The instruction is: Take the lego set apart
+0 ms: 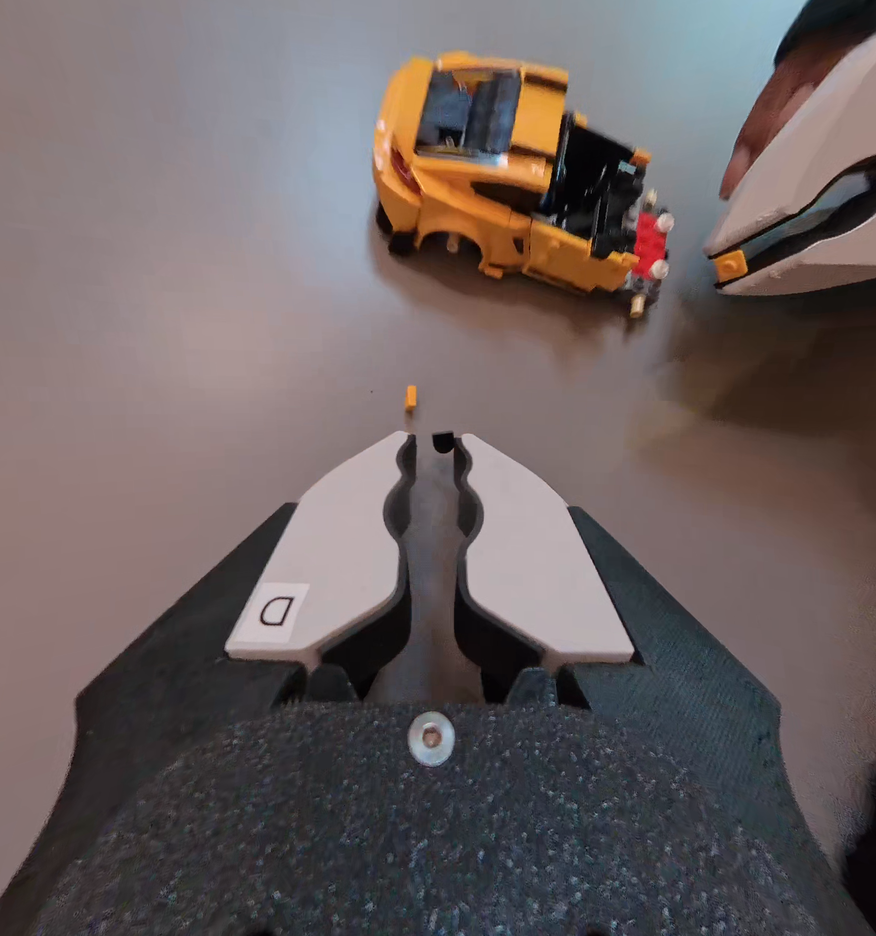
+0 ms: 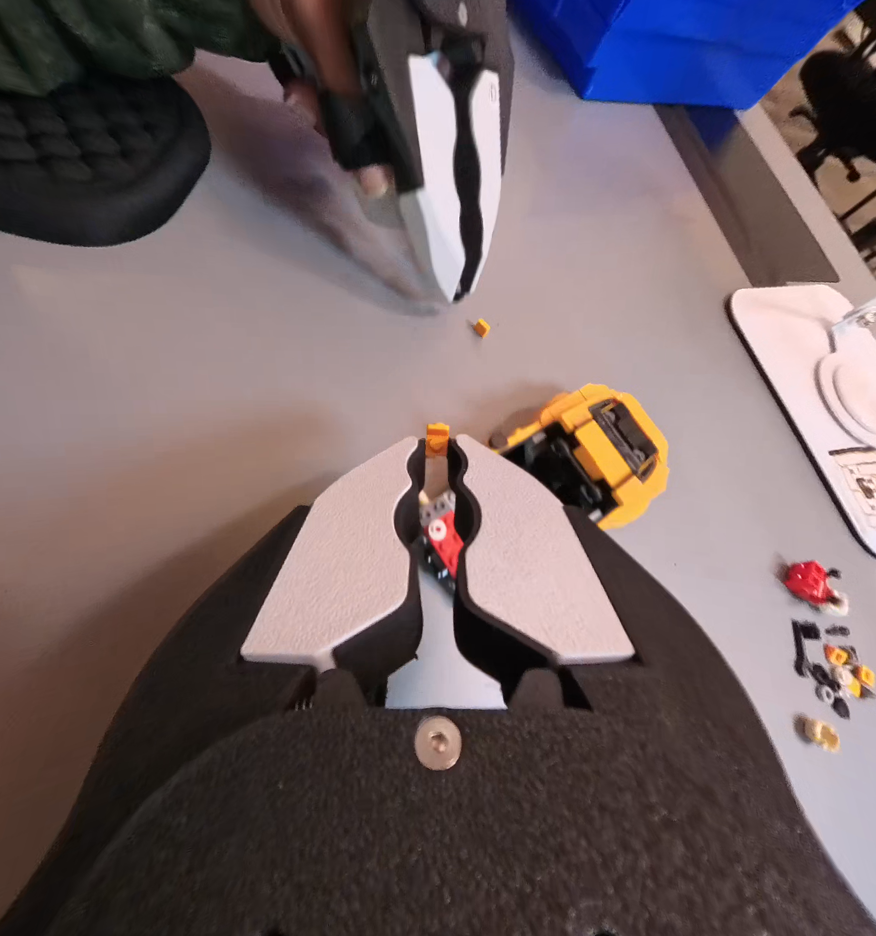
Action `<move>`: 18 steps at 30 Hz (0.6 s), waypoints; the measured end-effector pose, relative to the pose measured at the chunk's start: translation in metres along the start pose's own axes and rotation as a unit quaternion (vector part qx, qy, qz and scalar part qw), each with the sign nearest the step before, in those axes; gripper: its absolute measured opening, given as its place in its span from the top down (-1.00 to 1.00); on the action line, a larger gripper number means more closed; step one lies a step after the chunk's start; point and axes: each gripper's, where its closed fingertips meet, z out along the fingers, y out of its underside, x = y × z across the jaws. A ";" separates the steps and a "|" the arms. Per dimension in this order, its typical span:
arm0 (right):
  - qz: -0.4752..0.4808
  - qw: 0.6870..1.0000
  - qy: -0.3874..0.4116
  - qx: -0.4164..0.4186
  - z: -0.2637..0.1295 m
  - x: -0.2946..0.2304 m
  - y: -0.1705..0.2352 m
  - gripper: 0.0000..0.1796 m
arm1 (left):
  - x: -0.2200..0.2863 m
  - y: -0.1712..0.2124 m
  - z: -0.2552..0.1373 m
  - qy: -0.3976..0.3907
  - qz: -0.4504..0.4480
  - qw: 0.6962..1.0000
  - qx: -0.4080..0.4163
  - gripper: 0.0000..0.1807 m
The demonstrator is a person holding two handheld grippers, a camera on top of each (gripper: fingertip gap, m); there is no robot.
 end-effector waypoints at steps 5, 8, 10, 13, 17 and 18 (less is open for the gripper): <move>-0.018 0.999 -0.011 -0.038 0.037 0.006 -0.014 0.91 | 0.002 0.000 0.004 -0.029 0.067 0.997 -0.006 0.68; -0.028 0.998 -0.020 -0.061 0.053 0.009 -0.015 0.91 | 0.008 -0.004 -0.005 -0.022 0.106 0.994 0.010 0.61; -0.043 0.996 -0.023 -0.075 0.060 0.010 -0.016 0.91 | 0.005 -0.003 -0.008 -0.033 0.122 0.992 0.008 0.65; -0.059 0.994 -0.025 -0.088 0.065 0.012 -0.020 0.91 | -0.006 0.009 -0.005 -0.060 0.129 0.990 -0.027 0.67; -0.057 0.993 -0.039 -0.093 0.069 0.012 -0.029 0.89 | -0.002 0.004 -0.008 -0.055 0.148 0.987 -0.012 0.66; -0.054 0.993 -0.049 -0.096 0.070 0.011 -0.031 0.85 | 0.003 -0.001 -0.010 -0.041 0.151 0.988 0.007 0.68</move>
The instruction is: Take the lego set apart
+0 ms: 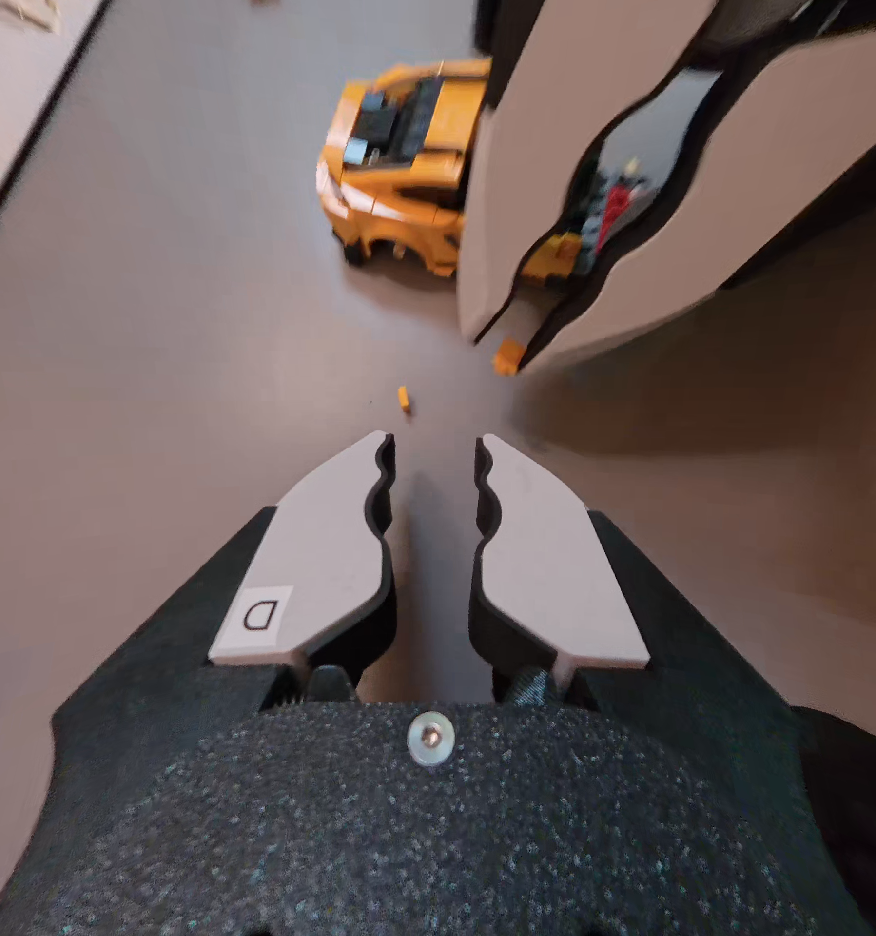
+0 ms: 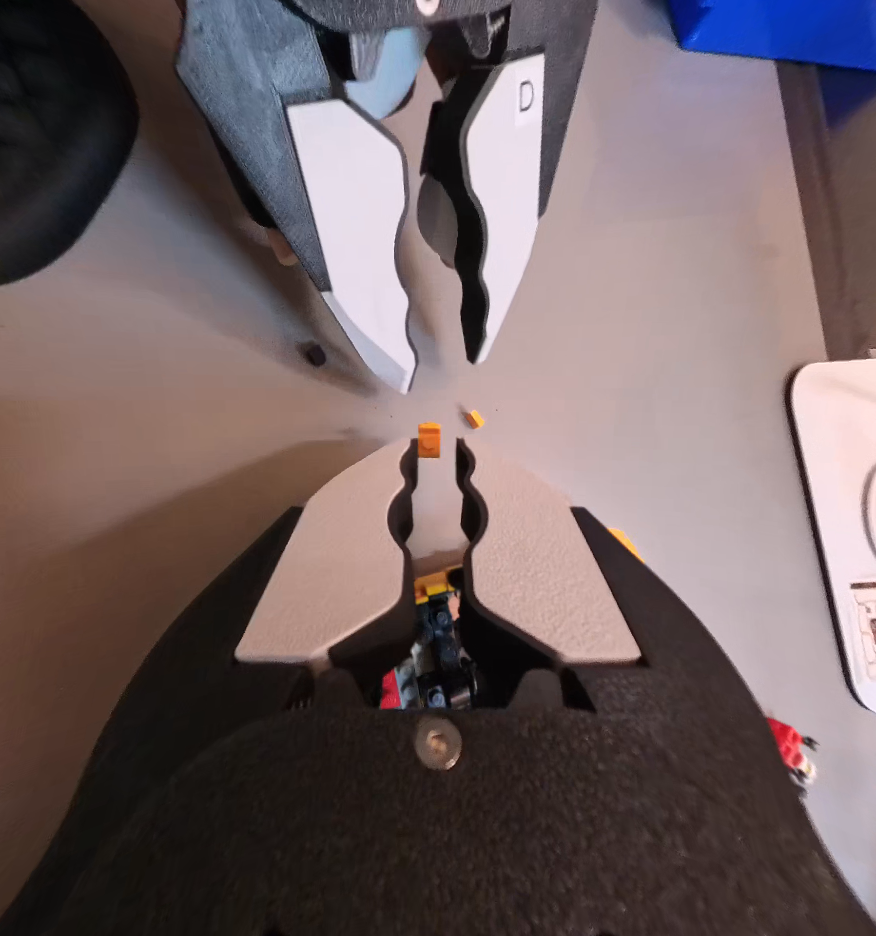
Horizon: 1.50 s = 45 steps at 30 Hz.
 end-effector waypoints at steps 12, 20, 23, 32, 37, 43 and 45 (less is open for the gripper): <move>-0.032 0.999 0.000 0.038 -0.002 0.002 -0.007 0.74 | 0.021 -0.017 -0.003 0.071 -0.005 0.996 0.057 0.93; 0.094 0.994 0.039 0.049 -0.074 0.052 0.060 0.70 | 0.003 0.001 0.001 0.010 -0.002 1.000 0.001 0.80; 0.150 0.988 0.011 0.022 -0.092 0.045 0.106 0.70 | 0.008 0.009 -0.006 0.031 -0.010 0.999 -0.022 0.70; 0.178 0.983 -0.013 -0.031 -0.066 0.020 0.136 0.76 | 0.019 0.028 -0.001 0.023 0.049 0.994 -0.094 0.77; 0.188 0.980 -0.027 -0.058 -0.057 0.018 0.134 0.79 | -0.025 0.009 -0.004 -0.093 0.044 0.994 -0.024 0.73; 0.211 0.975 -0.038 -0.062 -0.055 0.018 0.134 0.92 | -0.018 -0.012 -0.025 -0.061 0.023 0.996 0.052 0.75; 0.204 0.976 -0.038 -0.060 -0.056 0.018 0.134 0.92 | -0.006 -0.018 -0.023 -0.027 0.024 0.997 0.070 0.75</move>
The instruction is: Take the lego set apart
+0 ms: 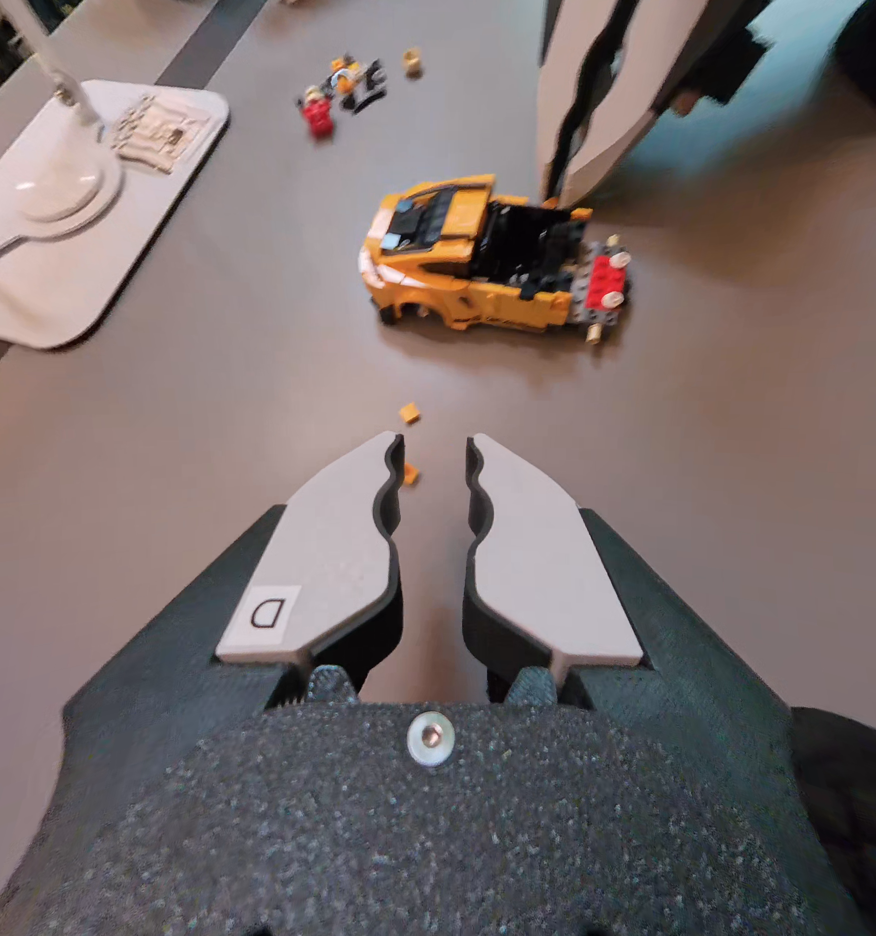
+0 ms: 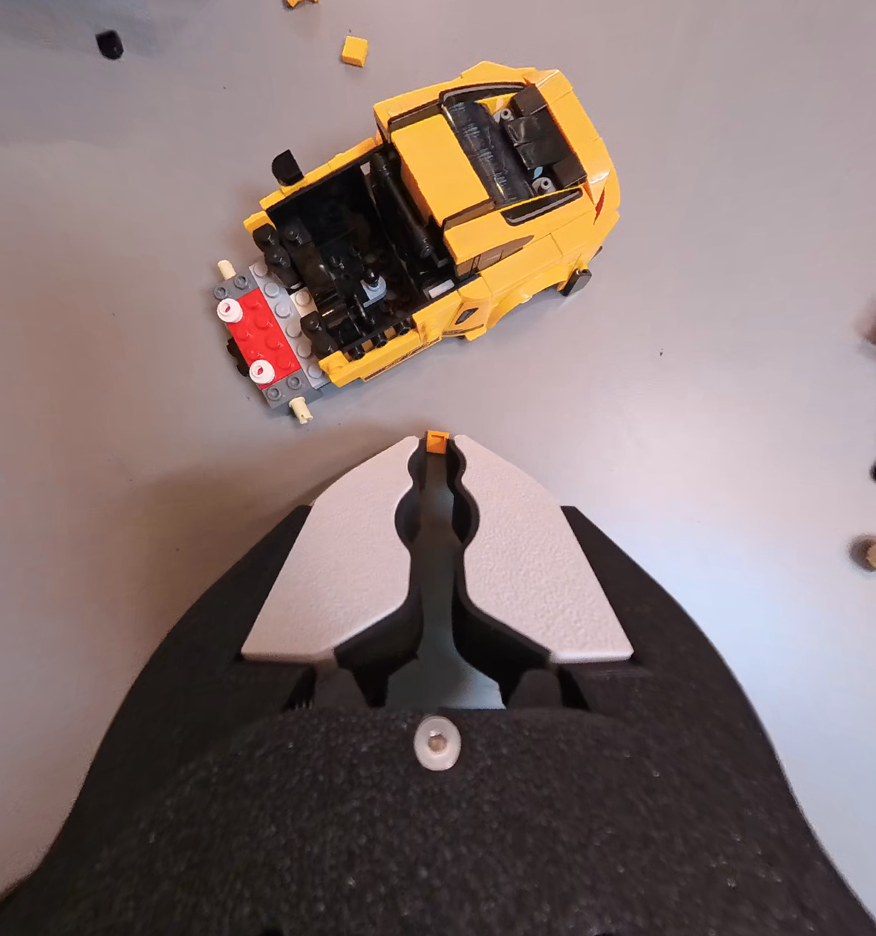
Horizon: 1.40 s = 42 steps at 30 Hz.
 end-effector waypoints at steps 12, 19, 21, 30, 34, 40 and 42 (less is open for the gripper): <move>-0.062 0.951 -0.157 0.258 -0.050 -0.089 -0.087 0.93 | 0.082 -0.088 0.007 0.068 0.108 0.974 0.189 0.78; 0.036 0.917 -0.248 0.310 -0.063 -0.100 -0.104 0.93 | 0.089 -0.098 0.000 0.024 0.176 0.963 0.204 0.91; 0.045 0.913 -0.257 0.313 -0.064 -0.100 -0.104 0.92 | 0.091 -0.099 -0.001 0.025 0.180 0.961 0.206 0.94; 0.064 0.925 -0.209 0.310 -0.062 -0.073 -0.097 0.87 | 0.065 -0.073 0.004 0.034 0.119 0.981 0.147 1.00; 0.020 0.969 -0.077 0.233 -0.046 -0.040 -0.069 0.75 | 0.024 -0.021 0.017 0.005 0.054 0.998 0.029 1.00; -0.055 0.981 -0.031 0.185 -0.023 -0.049 -0.060 0.73 | 0.012 0.006 0.029 -0.006 0.027 0.999 -0.028 1.00; -0.076 0.984 -0.006 0.163 -0.024 -0.039 -0.053 0.72 | 0.016 0.004 0.031 -0.002 0.033 0.999 -0.024 0.97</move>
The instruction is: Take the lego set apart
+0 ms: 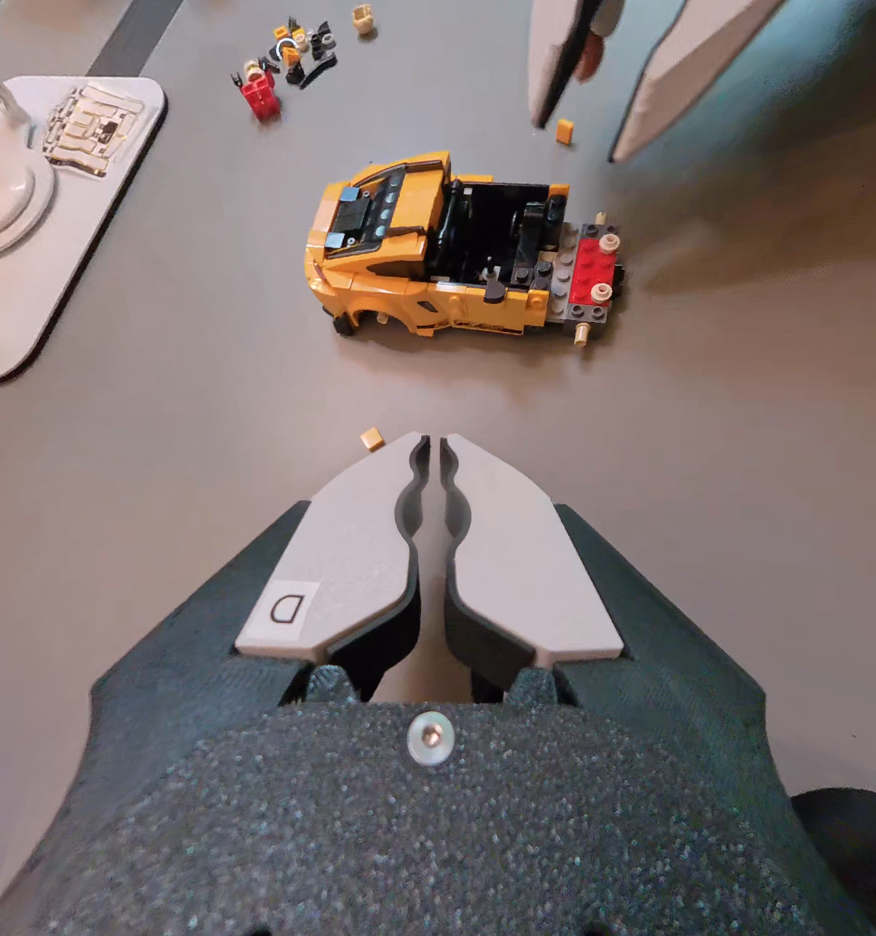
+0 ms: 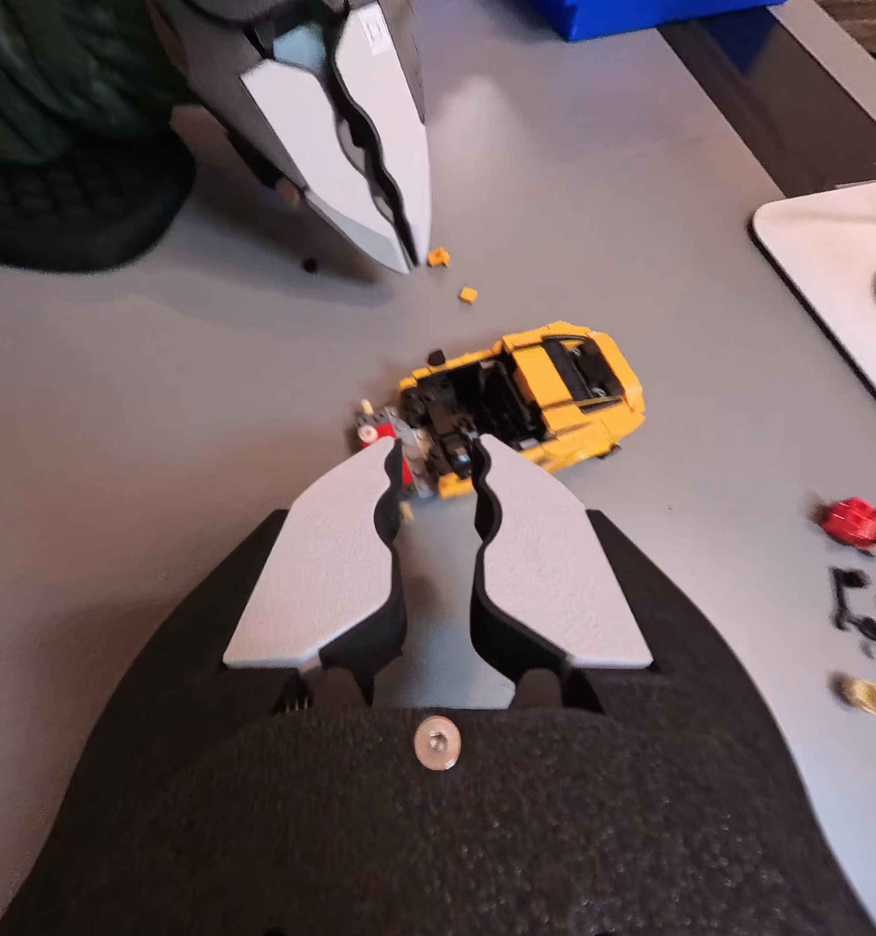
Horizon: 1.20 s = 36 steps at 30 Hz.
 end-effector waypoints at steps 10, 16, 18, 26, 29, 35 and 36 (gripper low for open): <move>0.032 0.989 0.014 -0.141 -0.046 0.032 0.077 0.73 | 0.003 -0.012 -0.001 0.006 -0.003 1.000 0.031 0.93; 0.041 0.985 0.003 -0.170 -0.030 0.028 0.088 0.81 | 0.006 -0.018 -0.002 0.011 -0.004 0.999 0.044 0.93; 0.050 0.984 -0.001 -0.168 -0.029 0.026 0.086 0.84 | 0.007 -0.020 -0.003 0.012 -0.002 0.999 0.047 0.93; 0.024 0.989 -0.006 -0.148 -0.026 0.020 0.076 0.92 | 0.023 -0.044 -0.008 0.056 -0.030 0.993 0.102 0.93; -0.033 0.998 -0.019 -0.048 -0.027 0.004 0.033 0.93 | 0.044 -0.073 -0.013 0.127 -0.087 0.974 0.165 0.88; -0.156 0.984 0.020 0.078 -0.029 -0.024 -0.032 0.93 | 0.058 -0.112 -0.010 0.240 -0.280 0.899 0.237 0.82; -0.173 0.981 0.033 0.085 -0.029 -0.025 -0.038 0.93 | 0.060 -0.115 -0.010 0.263 -0.309 0.882 0.242 0.81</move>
